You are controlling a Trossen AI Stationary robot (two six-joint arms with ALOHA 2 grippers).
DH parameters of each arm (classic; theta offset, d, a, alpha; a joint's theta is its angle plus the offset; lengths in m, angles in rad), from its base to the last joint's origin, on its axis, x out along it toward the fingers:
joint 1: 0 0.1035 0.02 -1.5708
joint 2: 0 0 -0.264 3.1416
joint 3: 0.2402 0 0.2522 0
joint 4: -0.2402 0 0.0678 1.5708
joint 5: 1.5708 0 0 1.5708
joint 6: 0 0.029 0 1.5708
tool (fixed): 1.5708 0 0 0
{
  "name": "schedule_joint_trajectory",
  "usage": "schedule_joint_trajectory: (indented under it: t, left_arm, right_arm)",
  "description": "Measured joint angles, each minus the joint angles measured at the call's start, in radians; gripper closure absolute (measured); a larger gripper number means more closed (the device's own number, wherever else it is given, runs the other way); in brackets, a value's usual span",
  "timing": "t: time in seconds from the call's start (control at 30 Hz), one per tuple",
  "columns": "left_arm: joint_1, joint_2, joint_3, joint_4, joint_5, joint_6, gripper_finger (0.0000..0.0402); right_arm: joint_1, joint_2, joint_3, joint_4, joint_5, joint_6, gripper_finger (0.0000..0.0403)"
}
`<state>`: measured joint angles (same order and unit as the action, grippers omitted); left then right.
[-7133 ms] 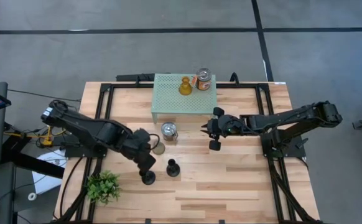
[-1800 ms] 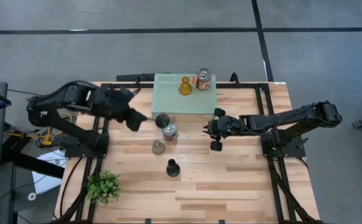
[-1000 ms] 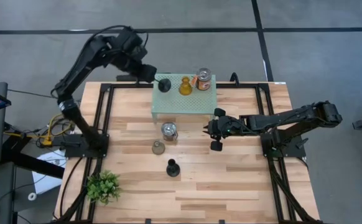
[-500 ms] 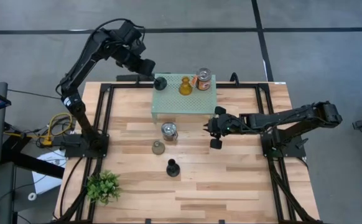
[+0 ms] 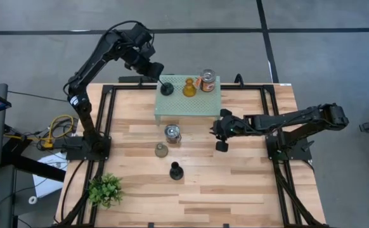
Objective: Pick & Place candle stick holders
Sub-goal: Put the left black holder on the shelf
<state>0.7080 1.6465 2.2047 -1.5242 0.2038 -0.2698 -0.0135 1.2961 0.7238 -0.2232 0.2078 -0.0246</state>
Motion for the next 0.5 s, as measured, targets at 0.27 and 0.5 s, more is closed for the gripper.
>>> schedule_joint_trajectory:
  t: [0.27,0.5]
  left_arm:
    - [0.0,-0.003,0.0,0.004,0.0,0.004,0.0392]
    - [0.0,-0.003,-0.001,0.014,0.006,0.003,0.0384]
  right_arm:
    - [0.003,0.0,0.0,-0.005,-0.196,0.0,0.0333]
    - [0.031,0.0,0.0,-0.005,-0.234,-0.004,0.0333]
